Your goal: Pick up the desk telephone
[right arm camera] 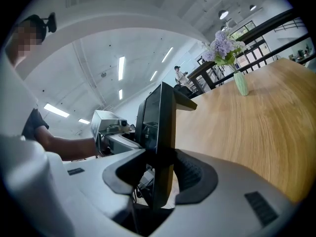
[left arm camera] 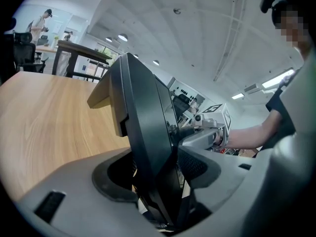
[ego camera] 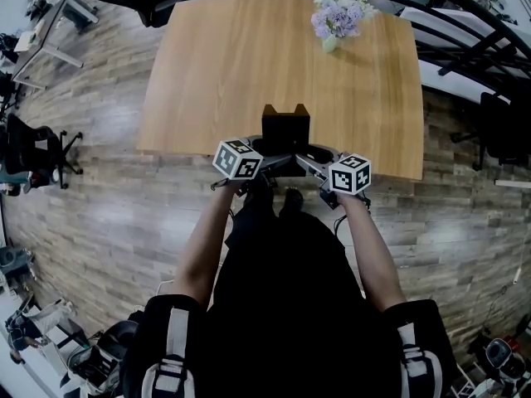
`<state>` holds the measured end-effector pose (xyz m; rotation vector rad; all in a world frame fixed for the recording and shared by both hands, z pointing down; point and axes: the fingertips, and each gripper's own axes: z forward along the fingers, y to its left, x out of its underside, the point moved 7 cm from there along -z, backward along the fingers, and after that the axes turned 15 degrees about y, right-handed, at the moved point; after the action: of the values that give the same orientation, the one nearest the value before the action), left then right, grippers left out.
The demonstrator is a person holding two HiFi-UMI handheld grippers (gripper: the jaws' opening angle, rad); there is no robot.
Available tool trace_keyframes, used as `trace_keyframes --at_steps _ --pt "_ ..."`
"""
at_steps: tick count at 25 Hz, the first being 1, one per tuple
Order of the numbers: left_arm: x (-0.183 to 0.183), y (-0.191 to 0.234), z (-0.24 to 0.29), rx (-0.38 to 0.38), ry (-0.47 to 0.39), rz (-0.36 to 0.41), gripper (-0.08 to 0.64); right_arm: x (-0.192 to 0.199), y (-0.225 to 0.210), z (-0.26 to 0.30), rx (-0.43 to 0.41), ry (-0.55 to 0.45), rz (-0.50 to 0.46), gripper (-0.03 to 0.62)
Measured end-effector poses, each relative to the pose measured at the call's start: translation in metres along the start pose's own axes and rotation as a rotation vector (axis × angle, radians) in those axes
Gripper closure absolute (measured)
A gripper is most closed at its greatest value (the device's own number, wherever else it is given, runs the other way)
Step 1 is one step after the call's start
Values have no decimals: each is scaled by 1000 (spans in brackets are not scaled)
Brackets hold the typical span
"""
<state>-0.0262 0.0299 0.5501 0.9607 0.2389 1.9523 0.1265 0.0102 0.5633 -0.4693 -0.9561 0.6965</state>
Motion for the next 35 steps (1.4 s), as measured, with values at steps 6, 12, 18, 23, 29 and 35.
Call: trace_keyframes --at_steps 6,12,18,23,29,35 --pt "3 -4 0 -9 -5 0 282 4 2 -1 -6 0 -5 408" --pt "4 -10 -1 -15 -10 0 282 4 5 -5 -6 10 -15 408" --pt "3 -15 -1 -23 -11 4 282 5 7 -9 -8 12 -17 408" --pt "4 -18 -4 -31 -15 11 282 4 11 -9 -6 15 -28 408" --pt "5 -19 -7 -33 -15 12 282 4 14 -9 -6 17 -30 408" --pt "5 -20 -3 -27 -18 15 282 6 12 -11 4 19 -24 408"
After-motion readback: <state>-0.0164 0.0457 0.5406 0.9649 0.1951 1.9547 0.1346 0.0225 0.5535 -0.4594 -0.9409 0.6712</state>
